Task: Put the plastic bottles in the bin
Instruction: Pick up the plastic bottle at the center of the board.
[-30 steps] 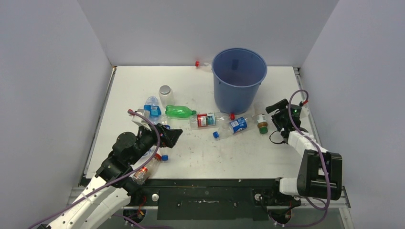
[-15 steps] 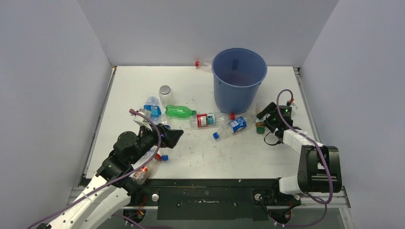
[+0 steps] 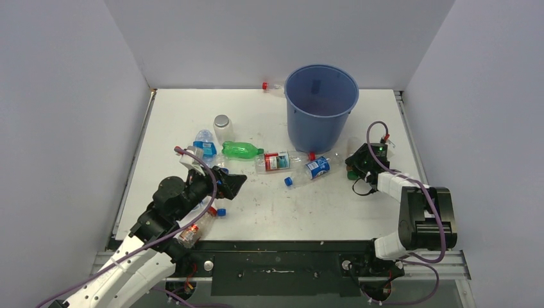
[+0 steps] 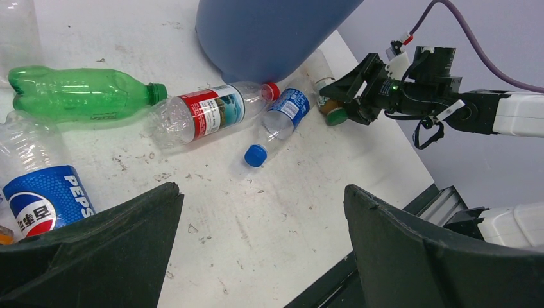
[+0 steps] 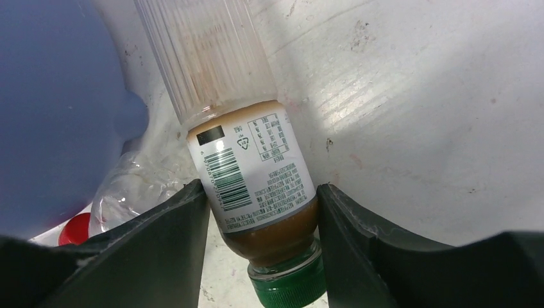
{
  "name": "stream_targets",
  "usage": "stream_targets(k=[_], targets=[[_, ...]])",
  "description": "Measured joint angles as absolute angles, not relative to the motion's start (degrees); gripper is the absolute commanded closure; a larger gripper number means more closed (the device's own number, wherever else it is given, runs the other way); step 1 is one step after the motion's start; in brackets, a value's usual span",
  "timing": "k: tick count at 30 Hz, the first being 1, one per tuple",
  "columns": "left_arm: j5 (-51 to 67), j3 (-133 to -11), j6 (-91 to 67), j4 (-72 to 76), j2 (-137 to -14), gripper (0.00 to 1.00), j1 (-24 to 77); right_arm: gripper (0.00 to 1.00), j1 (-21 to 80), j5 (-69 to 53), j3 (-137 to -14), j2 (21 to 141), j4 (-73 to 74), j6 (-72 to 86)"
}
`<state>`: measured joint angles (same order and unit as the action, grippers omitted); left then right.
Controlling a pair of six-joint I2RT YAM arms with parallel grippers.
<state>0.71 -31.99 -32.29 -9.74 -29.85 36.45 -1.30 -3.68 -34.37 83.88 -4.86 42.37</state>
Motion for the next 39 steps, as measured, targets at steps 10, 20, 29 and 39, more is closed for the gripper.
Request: stream_targets(k=[10, 20, 29, 39], targets=[[0.54, -31.99, -32.14, -9.76, -29.74, 0.04, 36.49, 0.94, -1.28, -0.78, -30.06, 67.57, 1.26, 44.51], [-2.42, -31.99, -30.89, -9.41, -28.27, 0.04, 37.10, 0.95, 7.57, -0.16, -40.66, 33.98, 19.44, 43.75], [-0.93, -32.05, -30.70, -1.48, -28.97, 0.04, 37.10, 0.95, 12.86, -32.91, -43.72, 33.54, 6.37, 42.61], [18.50, -40.86, -36.25, 13.82, -38.22, 0.04, 37.19, 0.95, 35.57, -40.75, -43.68, 41.06, -3.38, 35.03]])
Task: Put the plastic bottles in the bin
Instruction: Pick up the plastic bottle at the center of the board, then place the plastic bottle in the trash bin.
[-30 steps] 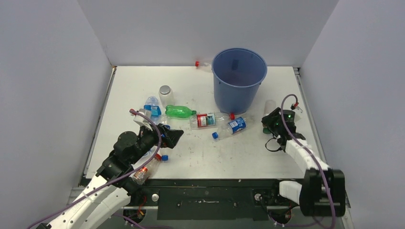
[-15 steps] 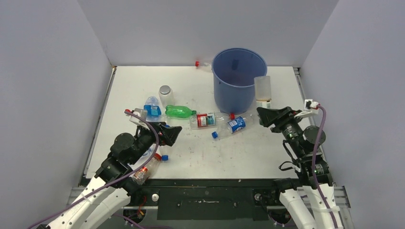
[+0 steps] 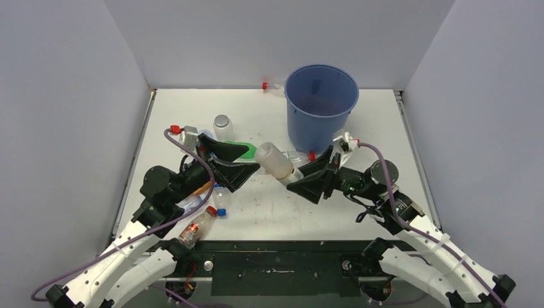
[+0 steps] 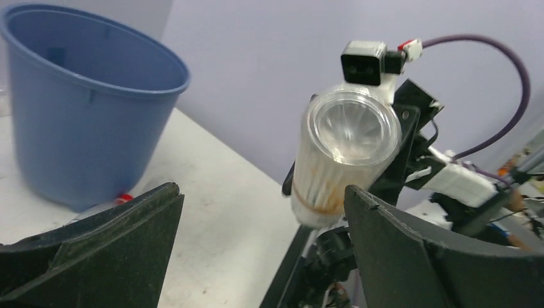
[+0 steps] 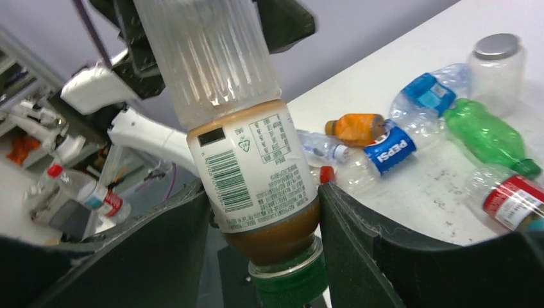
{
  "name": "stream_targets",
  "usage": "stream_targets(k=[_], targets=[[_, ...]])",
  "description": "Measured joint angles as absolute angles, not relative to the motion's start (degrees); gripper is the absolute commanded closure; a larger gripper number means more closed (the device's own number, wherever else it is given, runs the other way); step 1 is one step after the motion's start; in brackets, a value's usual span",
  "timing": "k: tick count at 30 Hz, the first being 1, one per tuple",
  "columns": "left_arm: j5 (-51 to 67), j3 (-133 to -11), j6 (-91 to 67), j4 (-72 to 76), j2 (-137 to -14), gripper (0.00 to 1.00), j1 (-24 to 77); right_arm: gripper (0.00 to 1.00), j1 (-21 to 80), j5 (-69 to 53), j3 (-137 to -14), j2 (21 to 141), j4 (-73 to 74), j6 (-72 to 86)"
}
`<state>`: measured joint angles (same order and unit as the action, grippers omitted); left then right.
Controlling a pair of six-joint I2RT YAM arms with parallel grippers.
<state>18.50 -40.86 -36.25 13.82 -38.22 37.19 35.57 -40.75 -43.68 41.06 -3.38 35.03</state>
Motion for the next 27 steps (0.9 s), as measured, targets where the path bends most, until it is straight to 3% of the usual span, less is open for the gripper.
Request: stream_targets(k=[9, 20, 27], targets=[[20.86, -35.38, -46.37, 25.69, -38.83, 0.04, 37.17, 0.95, 55.24, -25.85, -44.36, 46.98, -3.77, 23.97], [23.42, -34.35, -46.13, 29.91, -33.19, 0.04, 37.19, 0.95, 56.84, -17.98, -44.56, 49.65, -4.91, 22.06], [25.93, -36.21, -42.70, 26.63, -36.64, 0.04, 37.19, 0.95, 60.66, -17.52, -49.39, 53.58, -2.35, 20.49]])
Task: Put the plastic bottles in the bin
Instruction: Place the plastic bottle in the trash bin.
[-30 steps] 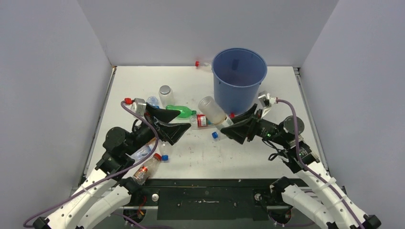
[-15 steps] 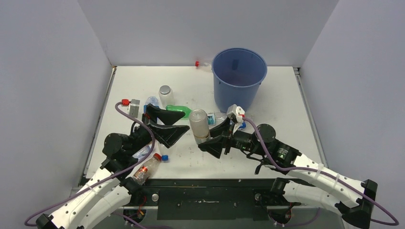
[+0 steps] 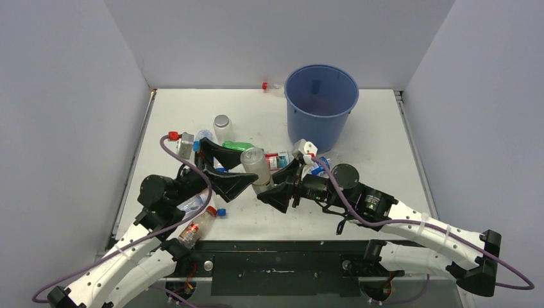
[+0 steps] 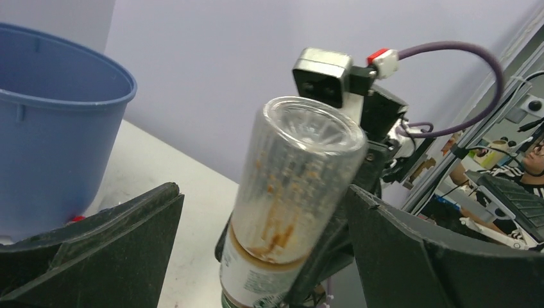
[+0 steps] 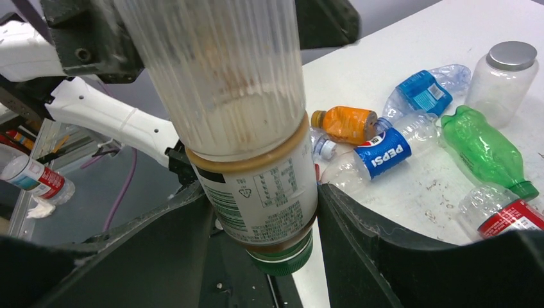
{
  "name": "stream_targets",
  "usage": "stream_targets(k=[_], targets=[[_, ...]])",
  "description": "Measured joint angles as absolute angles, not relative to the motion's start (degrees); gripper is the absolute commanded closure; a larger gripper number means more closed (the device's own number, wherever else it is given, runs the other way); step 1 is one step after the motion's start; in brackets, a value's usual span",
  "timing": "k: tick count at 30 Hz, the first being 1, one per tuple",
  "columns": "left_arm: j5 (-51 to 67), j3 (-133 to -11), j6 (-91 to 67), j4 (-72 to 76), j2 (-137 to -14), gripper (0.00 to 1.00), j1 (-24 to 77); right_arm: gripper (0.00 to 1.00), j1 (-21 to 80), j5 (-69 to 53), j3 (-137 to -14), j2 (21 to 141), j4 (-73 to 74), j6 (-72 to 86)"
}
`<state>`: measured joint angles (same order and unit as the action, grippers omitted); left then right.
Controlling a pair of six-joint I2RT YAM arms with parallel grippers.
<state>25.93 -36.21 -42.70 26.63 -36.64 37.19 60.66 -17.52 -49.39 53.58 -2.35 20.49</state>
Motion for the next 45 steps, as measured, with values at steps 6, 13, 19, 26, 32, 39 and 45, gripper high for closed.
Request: stream_targets(k=[6, 13, 19, 26, 32, 39, 45], targets=[[29.28, -39.03, -40.62, 23.35, -39.40, 0.26, 37.34, 0.95, 62.67, -15.44, -53.01, 55.07, 2.76, 18.26], [31.97, -40.82, -38.37, 21.28, -39.35, 0.26, 37.34, 0.95, 63.11, -14.31, -57.06, 57.23, 9.06, 15.38], [33.65, -41.85, -38.65, 20.78, -41.04, 0.65, 37.30, 0.95, 63.48, -13.87, -58.61, 58.35, 11.79, 13.93], [34.94, -41.63, -37.87, 22.92, -41.32, 1.00, 36.97, 0.14, 63.88, -13.19, -58.61, 57.23, 12.47, 15.86], [30.20, -38.17, -43.90, 29.58, -37.34, 1.00, 37.21, 0.08, 63.83, -12.03, -58.24, 54.11, 9.52, 17.21], [10.31, -26.15, -56.90, 49.36, -32.58, 1.00, 37.36, 0.07, 63.83, -10.46, -46.54, 44.62, -9.23, 22.68], [-3.79, -22.46, -65.65, 58.06, -33.06, 1.00, 37.36, 0.04, 63.83, -8.19, -42.04, 47.24, -27.20, 28.32]])
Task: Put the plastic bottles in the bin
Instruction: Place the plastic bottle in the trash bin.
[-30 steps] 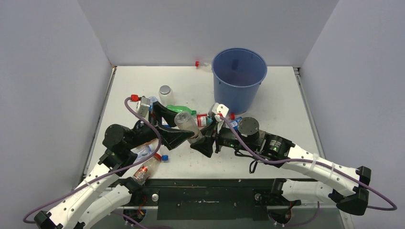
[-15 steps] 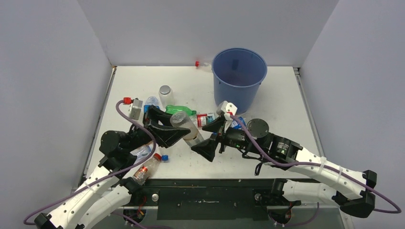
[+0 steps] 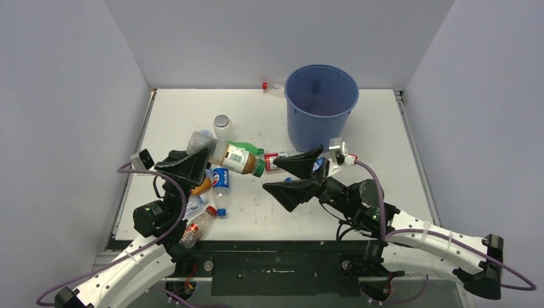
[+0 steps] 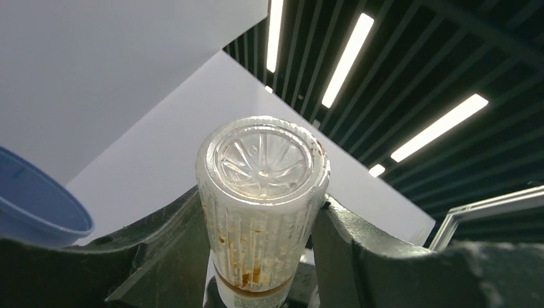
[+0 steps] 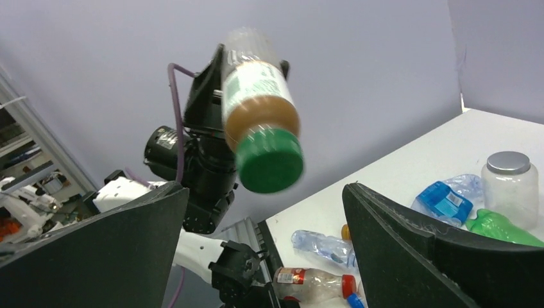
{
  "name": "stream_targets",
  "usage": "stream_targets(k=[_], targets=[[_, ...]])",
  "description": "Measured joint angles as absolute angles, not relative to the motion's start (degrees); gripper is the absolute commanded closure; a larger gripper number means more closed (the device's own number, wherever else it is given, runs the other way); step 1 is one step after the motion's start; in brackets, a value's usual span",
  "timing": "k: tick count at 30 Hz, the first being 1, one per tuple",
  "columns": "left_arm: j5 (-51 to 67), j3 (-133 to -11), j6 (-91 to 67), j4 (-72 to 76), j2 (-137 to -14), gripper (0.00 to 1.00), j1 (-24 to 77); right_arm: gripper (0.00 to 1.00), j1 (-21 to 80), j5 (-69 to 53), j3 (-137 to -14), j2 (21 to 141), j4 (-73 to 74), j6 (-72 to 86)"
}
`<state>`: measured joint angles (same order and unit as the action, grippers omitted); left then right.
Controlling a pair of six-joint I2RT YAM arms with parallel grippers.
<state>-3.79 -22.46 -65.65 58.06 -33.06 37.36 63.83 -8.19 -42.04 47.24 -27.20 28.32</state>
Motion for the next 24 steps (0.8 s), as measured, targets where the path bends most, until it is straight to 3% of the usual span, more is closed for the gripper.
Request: stream_targets(k=[13, 17, 24], targets=[[-12.27, -20.29, -71.40, 61.98, -31.27, 1.00, 37.36, 0.05, 63.86, -3.88, -40.73, 57.30, -44.12, 35.29], [-12.91, -20.01, -71.64, 61.87, -31.24, 1.00, 37.36, 0.00, 63.86, -4.23, -41.82, 60.47, -46.44, 36.75], [-12.88, -20.01, -71.66, 61.45, -31.24, 1.00, 37.36, 0.28, 63.86, -4.51, -43.72, 63.44, -47.97, 37.93]])
